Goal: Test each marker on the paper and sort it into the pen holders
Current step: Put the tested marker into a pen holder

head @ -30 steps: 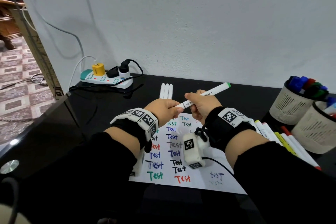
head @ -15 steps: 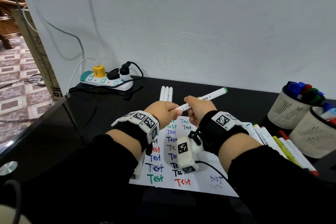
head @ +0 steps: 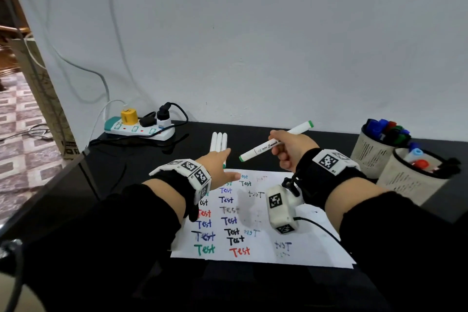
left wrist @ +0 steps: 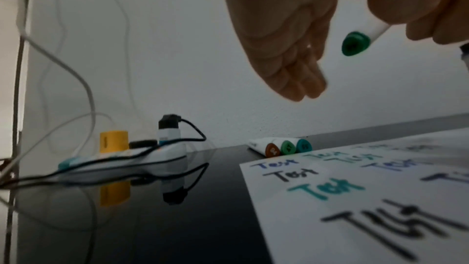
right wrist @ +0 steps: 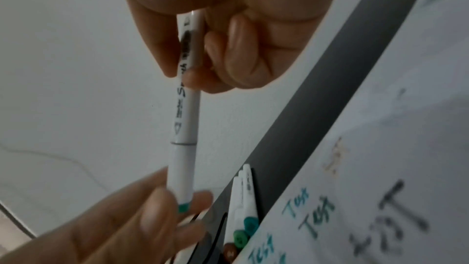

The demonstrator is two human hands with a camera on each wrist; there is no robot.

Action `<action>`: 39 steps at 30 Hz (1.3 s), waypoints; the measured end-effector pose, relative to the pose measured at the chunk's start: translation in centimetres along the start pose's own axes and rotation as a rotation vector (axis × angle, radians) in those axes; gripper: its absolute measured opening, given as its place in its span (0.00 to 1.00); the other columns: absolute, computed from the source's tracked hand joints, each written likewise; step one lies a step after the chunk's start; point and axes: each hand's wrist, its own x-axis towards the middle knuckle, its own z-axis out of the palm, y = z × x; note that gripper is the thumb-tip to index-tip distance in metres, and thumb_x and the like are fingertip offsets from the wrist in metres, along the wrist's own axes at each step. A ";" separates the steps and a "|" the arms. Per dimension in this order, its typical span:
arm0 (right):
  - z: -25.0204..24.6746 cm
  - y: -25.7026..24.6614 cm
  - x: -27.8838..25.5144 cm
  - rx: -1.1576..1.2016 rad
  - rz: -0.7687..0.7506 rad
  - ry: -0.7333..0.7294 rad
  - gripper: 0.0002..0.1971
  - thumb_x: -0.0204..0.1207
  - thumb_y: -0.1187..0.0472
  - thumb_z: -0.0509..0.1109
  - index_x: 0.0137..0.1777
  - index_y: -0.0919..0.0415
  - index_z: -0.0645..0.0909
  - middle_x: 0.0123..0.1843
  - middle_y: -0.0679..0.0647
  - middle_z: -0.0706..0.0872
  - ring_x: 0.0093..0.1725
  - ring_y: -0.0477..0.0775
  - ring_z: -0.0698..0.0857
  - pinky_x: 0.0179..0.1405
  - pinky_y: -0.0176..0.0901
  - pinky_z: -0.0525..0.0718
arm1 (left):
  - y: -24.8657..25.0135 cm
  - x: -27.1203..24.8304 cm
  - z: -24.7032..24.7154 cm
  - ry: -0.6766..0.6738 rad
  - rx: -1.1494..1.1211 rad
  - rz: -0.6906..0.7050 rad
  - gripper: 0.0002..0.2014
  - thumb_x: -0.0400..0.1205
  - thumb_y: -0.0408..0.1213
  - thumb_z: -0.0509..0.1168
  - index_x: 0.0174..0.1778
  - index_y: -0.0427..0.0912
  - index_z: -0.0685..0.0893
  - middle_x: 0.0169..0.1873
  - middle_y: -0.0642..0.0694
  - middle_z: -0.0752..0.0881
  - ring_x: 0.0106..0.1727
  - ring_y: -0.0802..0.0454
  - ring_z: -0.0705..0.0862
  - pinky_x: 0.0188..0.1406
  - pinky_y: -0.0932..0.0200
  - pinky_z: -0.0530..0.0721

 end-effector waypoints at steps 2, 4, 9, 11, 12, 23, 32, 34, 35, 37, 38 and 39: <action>-1.4 -0.5 -0.2 -0.030 -0.016 0.041 0.11 0.79 0.58 0.68 0.36 0.61 0.79 0.20 0.52 0.76 0.18 0.46 0.65 0.14 0.31 0.60 | 1.0 -0.4 0.4 -0.063 0.155 -0.007 0.36 0.83 0.56 0.57 0.83 0.46 0.52 0.80 0.45 0.62 0.77 0.47 0.67 0.70 0.55 0.69; -3.2 -0.8 -0.5 -0.032 -0.030 0.089 0.10 0.78 0.59 0.68 0.37 0.63 0.79 0.21 0.54 0.76 0.18 0.46 0.65 0.13 0.31 0.61 | 2.6 -0.8 0.9 -0.130 0.248 0.020 0.34 0.84 0.56 0.55 0.82 0.45 0.54 0.80 0.45 0.63 0.78 0.46 0.66 0.72 0.54 0.66; -8.1 -1.4 -1.5 -0.031 -0.065 0.207 0.09 0.77 0.60 0.69 0.38 0.65 0.78 0.20 0.54 0.76 0.18 0.46 0.66 0.12 0.32 0.62 | 7.3 -0.1 2.5 -0.214 0.368 0.099 0.34 0.84 0.58 0.53 0.83 0.46 0.53 0.80 0.46 0.62 0.78 0.45 0.66 0.73 0.53 0.65; -10.3 -1.4 -2.0 -0.030 -0.083 0.276 0.11 0.77 0.60 0.69 0.36 0.64 0.77 0.22 0.55 0.76 0.17 0.47 0.66 0.12 0.32 0.62 | 9.3 0.7 3.7 -0.237 0.399 0.143 0.34 0.84 0.58 0.52 0.83 0.46 0.52 0.81 0.47 0.59 0.80 0.47 0.62 0.76 0.53 0.61; -11.3 -1.3 -2.1 -0.021 -0.094 0.311 0.12 0.77 0.59 0.69 0.34 0.64 0.77 0.23 0.55 0.77 0.16 0.47 0.67 0.13 0.32 0.62 | 10.1 1.0 4.3 -0.245 0.413 0.167 0.35 0.84 0.58 0.52 0.83 0.46 0.51 0.82 0.47 0.58 0.81 0.48 0.60 0.78 0.53 0.59; -20.0 -0.5 -6.5 -0.082 -0.248 0.753 0.15 0.80 0.55 0.64 0.32 0.57 0.75 0.31 0.51 0.80 0.30 0.48 0.78 0.31 0.39 0.73 | 15.8 2.8 9.4 -0.304 0.629 0.207 0.42 0.78 0.63 0.57 0.83 0.47 0.48 0.82 0.42 0.49 0.80 0.39 0.59 0.77 0.41 0.61; -21.2 0.3 -6.3 -0.277 -0.313 0.759 0.09 0.82 0.54 0.62 0.51 0.58 0.80 0.35 0.46 0.79 0.33 0.40 0.77 0.26 0.34 0.69 | 16.0 2.4 9.0 -0.311 0.632 0.214 0.41 0.80 0.62 0.57 0.83 0.46 0.50 0.82 0.43 0.51 0.79 0.41 0.62 0.76 0.45 0.64; -21.2 0.2 -6.1 -0.370 -0.296 0.738 0.10 0.82 0.54 0.62 0.53 0.58 0.80 0.37 0.48 0.81 0.34 0.43 0.79 0.28 0.35 0.71 | 16.1 2.3 8.9 -0.307 0.635 0.217 0.40 0.80 0.62 0.58 0.83 0.46 0.51 0.82 0.43 0.52 0.79 0.41 0.63 0.76 0.45 0.64; -21.2 0.0 -5.9 -0.428 -0.283 0.725 0.10 0.82 0.54 0.62 0.53 0.59 0.80 0.39 0.50 0.82 0.36 0.46 0.80 0.31 0.36 0.72 | 16.1 2.3 8.9 -0.308 0.637 0.219 0.40 0.80 0.62 0.58 0.83 0.47 0.51 0.82 0.43 0.52 0.79 0.41 0.63 0.76 0.45 0.64; -21.3 -0.3 -5.6 -0.542 -0.242 0.702 0.09 0.83 0.55 0.61 0.48 0.59 0.79 0.40 0.52 0.82 0.40 0.51 0.81 0.39 0.39 0.75 | 16.1 2.3 8.8 -0.311 0.637 0.219 0.40 0.80 0.62 0.58 0.83 0.47 0.51 0.82 0.43 0.50 0.79 0.41 0.63 0.76 0.45 0.64; -21.5 -0.5 -5.5 -0.601 -0.211 0.685 0.10 0.83 0.56 0.61 0.46 0.59 0.78 0.39 0.53 0.81 0.41 0.53 0.80 0.39 0.40 0.75 | 16.1 2.3 8.8 -0.311 0.635 0.217 0.41 0.80 0.62 0.58 0.83 0.47 0.50 0.82 0.43 0.50 0.79 0.41 0.62 0.76 0.45 0.64; -21.6 -0.7 -5.3 -0.674 -0.173 0.659 0.11 0.82 0.56 0.60 0.42 0.60 0.77 0.37 0.53 0.79 0.39 0.54 0.80 0.36 0.40 0.75 | 16.1 2.3 8.7 -0.311 0.634 0.215 0.41 0.79 0.62 0.58 0.83 0.47 0.50 0.82 0.44 0.50 0.79 0.41 0.62 0.76 0.45 0.64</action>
